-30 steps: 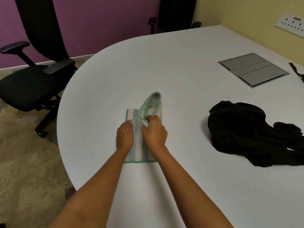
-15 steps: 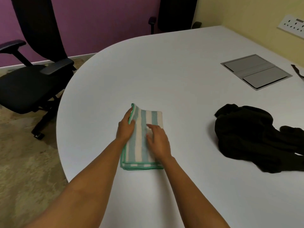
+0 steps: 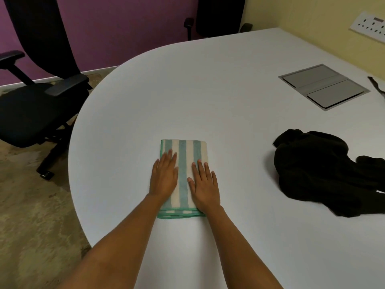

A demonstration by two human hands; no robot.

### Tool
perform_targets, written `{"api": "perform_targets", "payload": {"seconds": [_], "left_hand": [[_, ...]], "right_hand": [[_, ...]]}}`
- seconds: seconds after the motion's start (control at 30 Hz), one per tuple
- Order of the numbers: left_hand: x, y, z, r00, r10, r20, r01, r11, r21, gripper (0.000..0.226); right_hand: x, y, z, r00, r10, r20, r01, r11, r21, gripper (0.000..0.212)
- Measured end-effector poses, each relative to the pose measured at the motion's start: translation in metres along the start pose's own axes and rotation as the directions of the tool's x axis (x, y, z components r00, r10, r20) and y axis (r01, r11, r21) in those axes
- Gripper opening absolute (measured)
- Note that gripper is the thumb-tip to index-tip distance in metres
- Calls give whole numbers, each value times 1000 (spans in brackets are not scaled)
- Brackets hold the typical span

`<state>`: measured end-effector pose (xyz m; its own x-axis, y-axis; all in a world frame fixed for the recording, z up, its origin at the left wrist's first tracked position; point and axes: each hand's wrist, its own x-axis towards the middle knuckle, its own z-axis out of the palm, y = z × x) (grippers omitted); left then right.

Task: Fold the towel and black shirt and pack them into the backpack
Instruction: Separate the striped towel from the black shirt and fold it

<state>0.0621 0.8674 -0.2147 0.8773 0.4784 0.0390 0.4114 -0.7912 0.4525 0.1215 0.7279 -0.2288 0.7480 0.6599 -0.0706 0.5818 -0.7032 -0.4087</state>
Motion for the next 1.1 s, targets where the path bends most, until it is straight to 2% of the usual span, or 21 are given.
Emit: {"api": "perform_targets", "payload": {"seconds": [0.1, 0.23, 0.3, 0.5, 0.6, 0.7, 0.83, 0.97, 1.03, 1.1], "left_hand": [[-16, -9, 14, 996, -25, 87, 14, 992, 129, 81], [-27, -12, 12, 988, -112, 107, 92, 980, 177, 55], [-33, -11, 10, 988, -119, 100, 97, 975, 201, 50], [-67, -11, 0, 990, 19, 142, -45, 983, 180, 51], [-89, -9, -1, 969, 122, 215, -163, 969, 187, 49], [-106, -7, -1, 951, 153, 268, -214, 953, 215, 60], [-119, -1, -2, 947, 165, 277, -225, 953, 202, 55], [-119, 8, -2, 960, 222, 169, -250, 952, 174, 59], [-120, 8, -2, 966, 236, 101, -250, 956, 156, 55], [-123, 11, -6, 975, 214, 54, -218, 973, 83, 50]], "right_hand": [[-2, 4, 0, 1000, 11, 24, -10, 999, -35, 75], [-7, 9, -4, 999, 7, 45, -5, 999, -50, 79], [-14, 13, -9, 999, -14, 52, 18, 998, -67, 81], [-34, 30, -25, 980, -190, 66, 193, 980, -44, 68], [-48, 35, -36, 940, -301, 163, 310, 950, -30, 68], [-62, 40, -44, 901, -356, 247, 379, 924, -53, 64], [-74, 37, -45, 938, -284, 201, 312, 941, -128, 41], [-78, 28, -43, 965, -227, 134, 245, 960, -138, 28], [-79, 26, -44, 975, -197, 101, 202, 978, -43, 24], [-79, 22, -49, 987, -159, 35, 153, 980, 127, 22]]}}
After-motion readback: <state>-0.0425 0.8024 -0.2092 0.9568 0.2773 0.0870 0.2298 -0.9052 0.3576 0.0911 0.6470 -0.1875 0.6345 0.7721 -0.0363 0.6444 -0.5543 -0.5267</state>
